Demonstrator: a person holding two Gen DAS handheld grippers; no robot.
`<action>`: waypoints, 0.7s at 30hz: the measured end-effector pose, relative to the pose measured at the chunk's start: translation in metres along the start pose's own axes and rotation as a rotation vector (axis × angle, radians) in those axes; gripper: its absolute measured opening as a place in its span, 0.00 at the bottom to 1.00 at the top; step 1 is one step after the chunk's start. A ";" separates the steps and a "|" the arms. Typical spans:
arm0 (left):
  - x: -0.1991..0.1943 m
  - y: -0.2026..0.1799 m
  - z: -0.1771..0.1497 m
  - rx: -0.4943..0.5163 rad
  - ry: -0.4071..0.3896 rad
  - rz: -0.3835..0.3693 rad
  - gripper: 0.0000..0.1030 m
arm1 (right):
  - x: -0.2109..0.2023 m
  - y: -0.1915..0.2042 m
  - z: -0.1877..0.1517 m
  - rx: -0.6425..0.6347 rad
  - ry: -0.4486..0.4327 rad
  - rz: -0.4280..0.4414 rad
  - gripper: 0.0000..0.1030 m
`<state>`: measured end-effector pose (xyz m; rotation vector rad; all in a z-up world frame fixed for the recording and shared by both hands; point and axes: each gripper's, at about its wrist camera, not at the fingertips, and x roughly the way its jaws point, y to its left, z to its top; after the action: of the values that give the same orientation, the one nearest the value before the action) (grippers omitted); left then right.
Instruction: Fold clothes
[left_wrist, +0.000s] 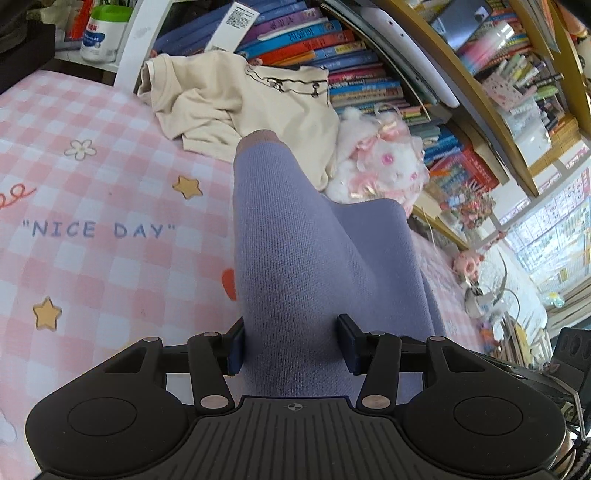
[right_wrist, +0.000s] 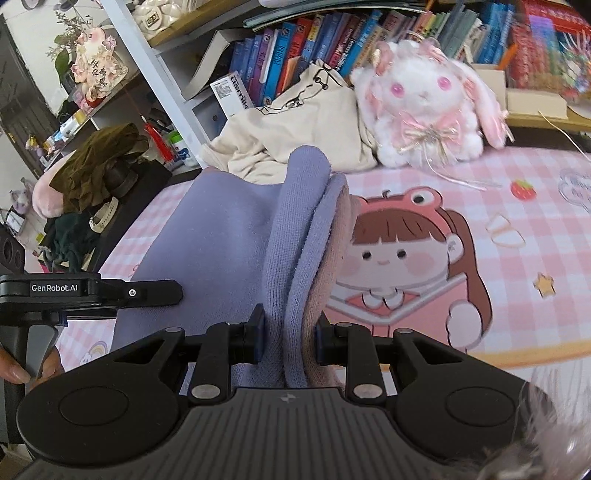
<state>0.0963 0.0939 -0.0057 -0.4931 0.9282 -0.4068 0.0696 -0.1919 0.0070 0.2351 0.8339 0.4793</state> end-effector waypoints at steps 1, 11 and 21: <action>0.001 0.002 0.002 -0.003 -0.003 0.000 0.47 | 0.003 0.000 0.003 -0.002 -0.001 0.000 0.23; 0.024 0.025 0.026 -0.020 -0.023 -0.006 0.47 | 0.041 -0.002 0.029 -0.022 0.003 -0.016 0.23; 0.062 0.051 0.054 -0.054 0.030 0.006 0.47 | 0.089 -0.011 0.047 0.019 0.036 -0.048 0.23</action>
<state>0.1810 0.1143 -0.0478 -0.5341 0.9717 -0.3851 0.1598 -0.1576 -0.0244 0.2237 0.8776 0.4325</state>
